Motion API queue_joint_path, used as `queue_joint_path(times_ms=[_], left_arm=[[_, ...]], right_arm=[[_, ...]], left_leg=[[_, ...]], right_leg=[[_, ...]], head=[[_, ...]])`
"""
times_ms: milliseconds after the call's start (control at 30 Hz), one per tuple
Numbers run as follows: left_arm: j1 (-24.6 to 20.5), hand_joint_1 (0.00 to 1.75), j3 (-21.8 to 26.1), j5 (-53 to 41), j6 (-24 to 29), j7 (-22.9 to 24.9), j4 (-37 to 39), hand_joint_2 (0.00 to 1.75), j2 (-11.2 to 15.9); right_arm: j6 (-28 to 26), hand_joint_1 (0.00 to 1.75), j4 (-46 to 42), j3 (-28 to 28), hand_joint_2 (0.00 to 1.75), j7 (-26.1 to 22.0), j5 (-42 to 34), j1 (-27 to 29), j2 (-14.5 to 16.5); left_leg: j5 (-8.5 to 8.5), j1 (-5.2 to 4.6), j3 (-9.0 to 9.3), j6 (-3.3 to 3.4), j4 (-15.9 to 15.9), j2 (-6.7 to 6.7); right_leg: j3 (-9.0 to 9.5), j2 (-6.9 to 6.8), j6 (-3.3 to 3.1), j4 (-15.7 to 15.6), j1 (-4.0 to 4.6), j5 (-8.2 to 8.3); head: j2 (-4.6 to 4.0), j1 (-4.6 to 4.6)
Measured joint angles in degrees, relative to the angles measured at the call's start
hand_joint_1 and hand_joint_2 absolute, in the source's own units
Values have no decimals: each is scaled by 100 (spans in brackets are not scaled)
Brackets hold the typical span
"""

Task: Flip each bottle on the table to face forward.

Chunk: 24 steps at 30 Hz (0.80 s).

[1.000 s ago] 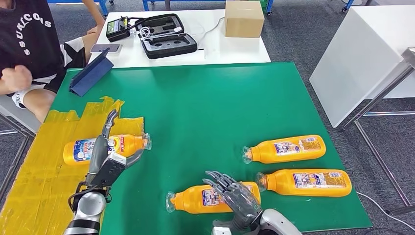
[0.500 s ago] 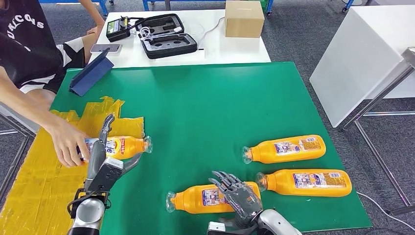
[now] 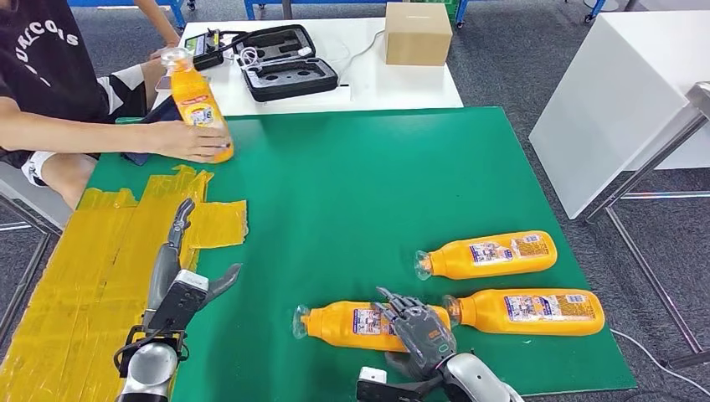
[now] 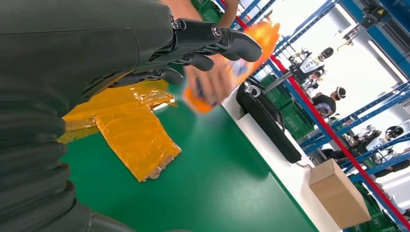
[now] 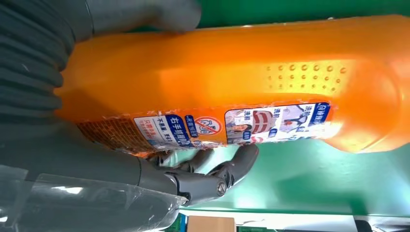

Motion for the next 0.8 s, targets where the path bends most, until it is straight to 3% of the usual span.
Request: queue_joint_path(times_ms=[600, 800], left_arm=[[1, 0, 45, 32, 0, 20, 0, 175, 0], [6, 0, 40, 34, 0, 33, -32, 175, -8]], right_arm=[[66, 175, 222, -29, 175, -295, -274, -213, 46], [-59, 175, 381, -271, 175, -679, -597, -322, 438]], left_leg=[[-1, 2, 25, -1, -1, 13], [1, 2, 30, -1, -2, 20]], right_leg=[[18, 2, -1, 0, 2, 0], [17, 7, -13, 0, 3, 9]], head=[[0, 0], [0, 2]])
